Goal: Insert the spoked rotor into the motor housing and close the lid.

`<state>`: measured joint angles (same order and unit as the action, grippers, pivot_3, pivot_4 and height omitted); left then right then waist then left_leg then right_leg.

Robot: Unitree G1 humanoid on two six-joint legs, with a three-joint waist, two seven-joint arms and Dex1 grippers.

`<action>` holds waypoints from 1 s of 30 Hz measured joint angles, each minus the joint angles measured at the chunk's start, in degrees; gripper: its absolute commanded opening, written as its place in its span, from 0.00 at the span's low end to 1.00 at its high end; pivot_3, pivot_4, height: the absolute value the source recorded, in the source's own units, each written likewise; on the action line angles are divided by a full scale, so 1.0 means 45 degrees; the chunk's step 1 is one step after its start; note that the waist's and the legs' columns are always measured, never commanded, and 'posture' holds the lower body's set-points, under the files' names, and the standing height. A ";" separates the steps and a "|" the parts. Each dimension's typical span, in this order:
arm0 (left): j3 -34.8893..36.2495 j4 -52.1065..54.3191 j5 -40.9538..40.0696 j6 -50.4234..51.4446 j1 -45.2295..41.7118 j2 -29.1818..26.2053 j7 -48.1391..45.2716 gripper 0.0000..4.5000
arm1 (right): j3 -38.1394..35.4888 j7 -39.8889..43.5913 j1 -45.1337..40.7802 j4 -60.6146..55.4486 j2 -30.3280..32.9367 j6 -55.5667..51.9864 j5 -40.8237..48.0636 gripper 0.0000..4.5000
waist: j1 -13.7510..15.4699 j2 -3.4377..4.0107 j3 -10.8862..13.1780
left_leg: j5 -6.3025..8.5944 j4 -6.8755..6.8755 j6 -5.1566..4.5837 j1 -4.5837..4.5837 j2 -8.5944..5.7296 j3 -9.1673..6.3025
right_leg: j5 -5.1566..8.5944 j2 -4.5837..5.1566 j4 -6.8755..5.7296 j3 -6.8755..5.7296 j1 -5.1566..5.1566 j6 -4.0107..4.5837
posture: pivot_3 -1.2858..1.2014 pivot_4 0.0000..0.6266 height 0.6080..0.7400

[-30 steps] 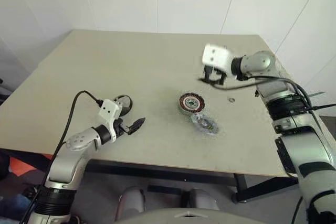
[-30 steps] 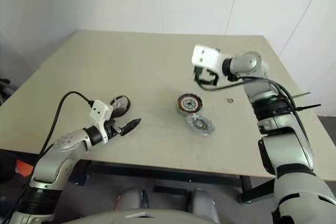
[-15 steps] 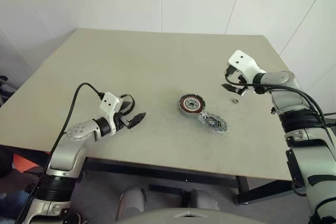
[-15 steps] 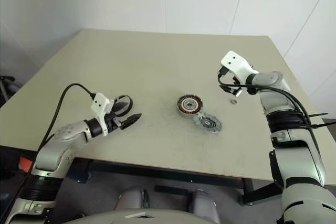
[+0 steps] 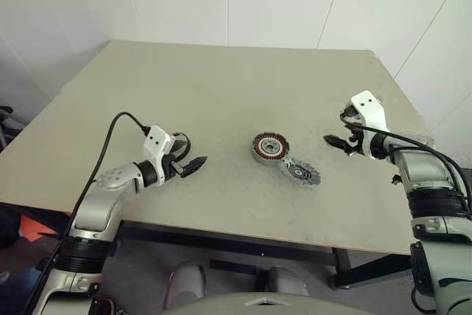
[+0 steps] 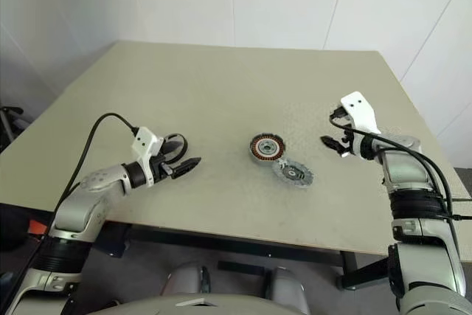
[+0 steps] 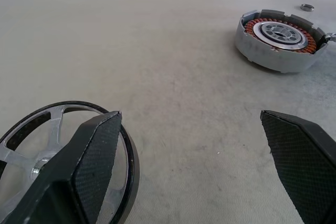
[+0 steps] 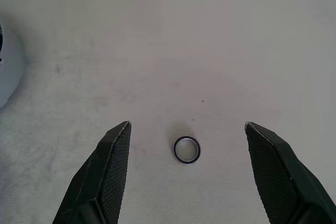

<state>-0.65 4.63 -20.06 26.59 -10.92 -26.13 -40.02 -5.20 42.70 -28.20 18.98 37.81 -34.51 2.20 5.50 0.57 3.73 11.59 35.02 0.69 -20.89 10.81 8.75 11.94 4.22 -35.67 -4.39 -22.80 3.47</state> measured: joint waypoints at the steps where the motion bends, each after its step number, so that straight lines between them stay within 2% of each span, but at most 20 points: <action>1: -0.0011 -0.0042 0.0016 -0.0001 -0.0023 0.0004 -0.0019 1.00 | -0.0005 -0.0089 0.0028 -0.0001 -0.0011 -0.0043 0.0050 0.86 | 0.0005 0.0001 -0.0001 | -0.0001 0.0000 0.0001 0.0001 0.0000 0.0000 | 0.0002 0.0000 -0.0001 0.0000 0.0002 -0.0003 | 0.52 0.00 1.00; 6: -0.0151 -0.0151 0.0096 -0.0011 -0.0108 0.0066 -0.0182 1.00 | -0.0027 -0.0634 0.0028 0.0295 -0.0416 -0.0017 0.0116 0.86 | 0.0002 0.0003 -0.0002 | -0.0001 -0.0003 0.0003 0.0012 0.0001 -0.0001 | 0.0004 0.0000 0.0001 -0.0001 0.0011 -0.0006 | 0.52 0.00 1.00; 18: -0.0210 -0.0182 0.0223 -0.0022 -0.0042 0.0035 -0.0198 1.00 | 0.0017 -0.1431 -0.0644 0.2841 -0.0679 0.0975 0.0117 0.86 | -0.0008 0.0005 -0.0004 | -0.0001 -0.0003 0.0003 0.0022 0.0000 0.0000 | 0.0003 0.0000 0.0003 -0.0001 0.0024 -0.0005 | 0.52 0.00 1.00; 27: -0.0202 -0.0177 0.0240 -0.0021 -0.0004 -0.0050 -0.0173 1.00 | 0.0074 -0.1500 -0.0893 0.3618 -0.0757 0.1303 0.0120 0.23 | 0.0013 0.0005 -0.0003 | 0.0004 -0.0007 -0.0002 0.0168 -0.0008 -0.0001 | 0.0012 0.0006 0.0033 -0.0004 0.0170 -0.0019 | 0.52 0.00 1.00; 30: -0.0200 -0.0176 0.0239 -0.0022 -0.0005 -0.0060 -0.0174 1.00 | 0.0103 -0.1532 -0.0890 0.3617 -0.0756 0.1341 0.0112 0.23 | -0.0003 0.0004 -0.0003 | 0.0004 -0.0011 -0.0002 0.0168 -0.0007 -0.0001 | 0.0012 0.0006 0.0035 -0.0003 0.0169 -0.0020 | 0.52 0.00 1.00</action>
<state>-1.55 3.84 -18.98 26.49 -10.94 -26.40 -40.80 -4.74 35.80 -32.21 35.26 34.40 -28.47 2.70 5.49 0.59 3.71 11.61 34.97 0.68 -20.13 10.78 8.74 11.99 4.24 -35.51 -4.41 -22.04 3.38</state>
